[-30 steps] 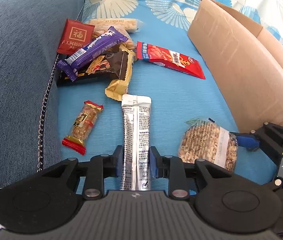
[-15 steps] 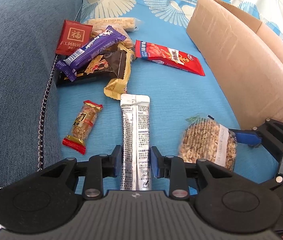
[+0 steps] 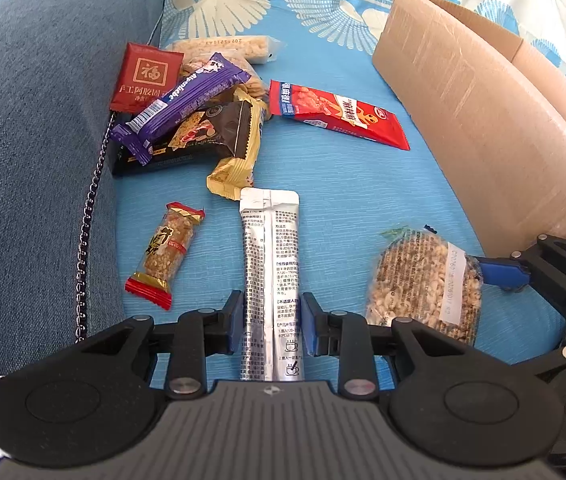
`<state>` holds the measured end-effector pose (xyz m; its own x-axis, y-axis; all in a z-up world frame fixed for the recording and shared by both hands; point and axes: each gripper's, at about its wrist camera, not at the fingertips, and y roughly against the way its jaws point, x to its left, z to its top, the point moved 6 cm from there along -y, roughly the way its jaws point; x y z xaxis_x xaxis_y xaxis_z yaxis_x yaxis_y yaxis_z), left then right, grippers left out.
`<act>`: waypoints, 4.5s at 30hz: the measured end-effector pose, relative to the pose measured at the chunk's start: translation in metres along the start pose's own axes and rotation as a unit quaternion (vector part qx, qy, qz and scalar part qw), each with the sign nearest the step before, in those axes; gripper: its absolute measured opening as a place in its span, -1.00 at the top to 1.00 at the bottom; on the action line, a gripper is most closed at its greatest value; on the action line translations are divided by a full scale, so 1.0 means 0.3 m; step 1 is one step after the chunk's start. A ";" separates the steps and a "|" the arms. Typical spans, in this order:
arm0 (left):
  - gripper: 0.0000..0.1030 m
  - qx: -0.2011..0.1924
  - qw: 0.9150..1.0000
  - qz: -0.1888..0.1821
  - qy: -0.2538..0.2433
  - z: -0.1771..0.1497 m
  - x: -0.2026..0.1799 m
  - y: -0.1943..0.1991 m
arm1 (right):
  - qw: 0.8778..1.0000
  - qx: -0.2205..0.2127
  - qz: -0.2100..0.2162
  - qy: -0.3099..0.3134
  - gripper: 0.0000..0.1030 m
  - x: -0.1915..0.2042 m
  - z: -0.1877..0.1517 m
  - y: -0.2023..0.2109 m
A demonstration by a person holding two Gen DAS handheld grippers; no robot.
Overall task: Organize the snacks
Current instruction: 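Lift the silver pouch with left gripper while right gripper lifts the peanut bag, then carry both held snacks over the box and open both grippers, then move both tools back toward the snack pile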
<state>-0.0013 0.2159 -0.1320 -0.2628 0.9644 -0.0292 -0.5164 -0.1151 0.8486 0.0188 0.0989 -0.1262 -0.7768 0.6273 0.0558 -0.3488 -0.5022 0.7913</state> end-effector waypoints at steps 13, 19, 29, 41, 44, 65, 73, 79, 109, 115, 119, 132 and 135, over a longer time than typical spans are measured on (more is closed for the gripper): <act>0.57 -0.065 0.998 -0.025 0.000 -0.005 0.000 0.087 | 0.998 -0.060 0.004 -0.011 -0.58 -0.017 0.024 0.108; 0.57 -0.130 0.990 -0.045 0.021 0.005 0.008 0.213 | 0.993 -0.118 -0.005 0.008 -0.58 0.002 0.041 0.222; 0.57 -0.207 0.976 -0.065 0.018 0.039 -0.046 0.428 | 0.978 -0.204 -0.044 -0.015 -0.58 -0.073 0.047 0.441; 0.57 -0.220 0.971 -0.094 0.007 0.005 -0.078 0.424 | 0.940 -0.283 -0.124 -0.145 -0.58 -0.402 0.078 0.704; 0.57 -0.222 0.970 -0.103 0.018 0.011 -0.071 0.425 | 0.927 -0.302 -0.138 -0.175 -0.58 -0.500 0.079 0.759; 0.57 -0.202 0.977 -0.056 0.043 0.063 -0.064 0.393 | 0.916 -0.272 -0.196 -0.222 -0.58 -0.735 -0.022 0.629; 0.57 -0.192 0.977 -0.062 0.064 0.140 -0.184 0.384 | 0.912 -0.275 -0.170 -0.254 -0.58 -0.780 -0.030 0.623; 0.57 -0.210 0.973 -0.090 0.027 0.260 -0.386 0.403 | 0.911 -0.279 -0.154 -0.261 -0.58 -0.796 -0.039 0.625; 0.57 -0.225 0.961 -0.155 -0.046 0.499 -0.860 0.332 | 0.906 -0.287 -0.124 -0.284 -0.58 -0.834 -0.060 0.633; 0.53 -0.225 0.959 -0.163 -0.054 0.501 -0.875 0.333 | 0.909 -0.278 -0.123 -0.285 -0.59 -0.840 -0.055 0.622; 0.27 -0.229 0.957 -0.166 -0.059 0.486 -0.877 0.345 | 0.909 -0.268 -0.124 -0.294 -0.63 -0.847 -0.058 0.611; 0.20 -0.252 0.956 -0.150 -0.025 0.379 -0.695 0.441 | 0.914 -0.259 -0.131 -0.284 -0.78 -0.823 -0.055 0.602; 0.20 -0.255 0.956 -0.143 -0.020 0.341 -0.614 0.458 | 0.915 -0.257 -0.139 -0.280 -0.81 -0.810 -0.054 0.603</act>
<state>0.0596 0.0469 0.0441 -0.0251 0.9809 -0.1931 -0.8951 0.0640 0.4413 0.1358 -0.1540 -0.0066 -0.2807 0.9076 0.3122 -0.8040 -0.4000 0.4400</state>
